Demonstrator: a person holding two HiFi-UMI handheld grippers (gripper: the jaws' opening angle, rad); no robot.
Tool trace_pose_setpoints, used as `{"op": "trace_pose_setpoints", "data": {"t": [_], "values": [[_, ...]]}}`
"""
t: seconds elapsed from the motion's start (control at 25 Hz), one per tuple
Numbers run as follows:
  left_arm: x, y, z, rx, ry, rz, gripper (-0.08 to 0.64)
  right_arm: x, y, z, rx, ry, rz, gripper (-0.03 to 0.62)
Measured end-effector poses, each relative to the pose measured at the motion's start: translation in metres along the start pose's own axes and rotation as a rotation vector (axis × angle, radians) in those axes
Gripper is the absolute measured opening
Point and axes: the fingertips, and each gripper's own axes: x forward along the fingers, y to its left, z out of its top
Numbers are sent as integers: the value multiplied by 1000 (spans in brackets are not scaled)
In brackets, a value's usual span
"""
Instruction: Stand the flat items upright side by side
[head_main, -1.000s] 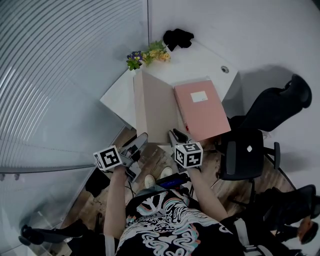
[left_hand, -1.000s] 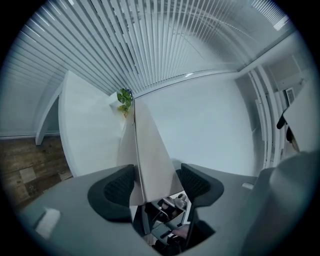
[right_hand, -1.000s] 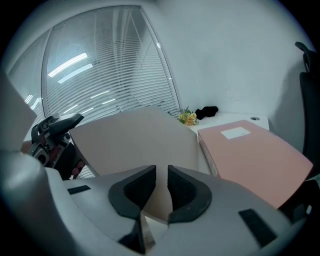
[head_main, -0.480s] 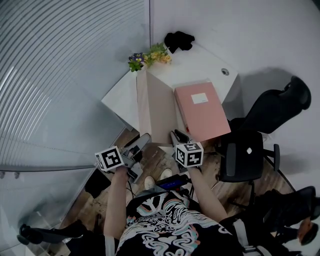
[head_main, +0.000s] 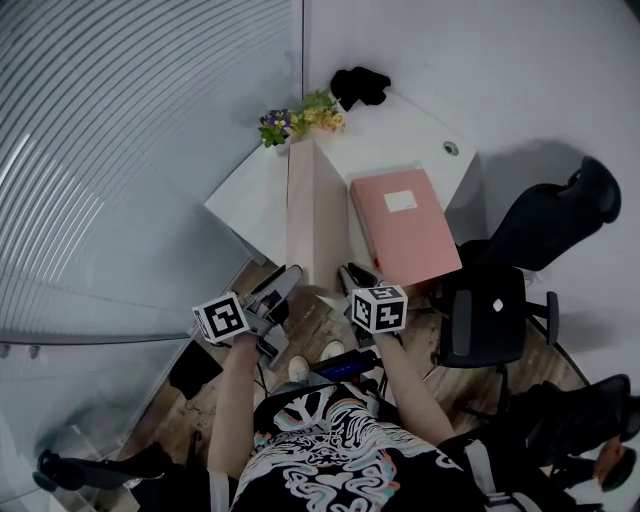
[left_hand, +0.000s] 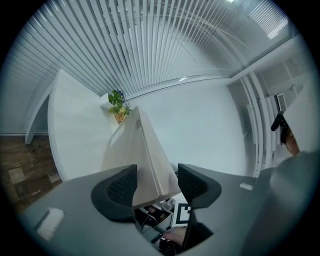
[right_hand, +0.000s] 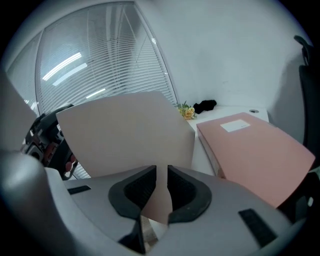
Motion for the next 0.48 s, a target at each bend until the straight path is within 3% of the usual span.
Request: {"op": "trace_pose_setpoints", "data": {"t": [0.28, 0.48], "values": [[4, 1, -6, -15, 31, 10, 239, 2, -2, 9, 40, -2, 8, 55], [11, -10, -8, -1, 52, -32, 238, 7, 0, 12, 29, 5, 11, 52]]}}
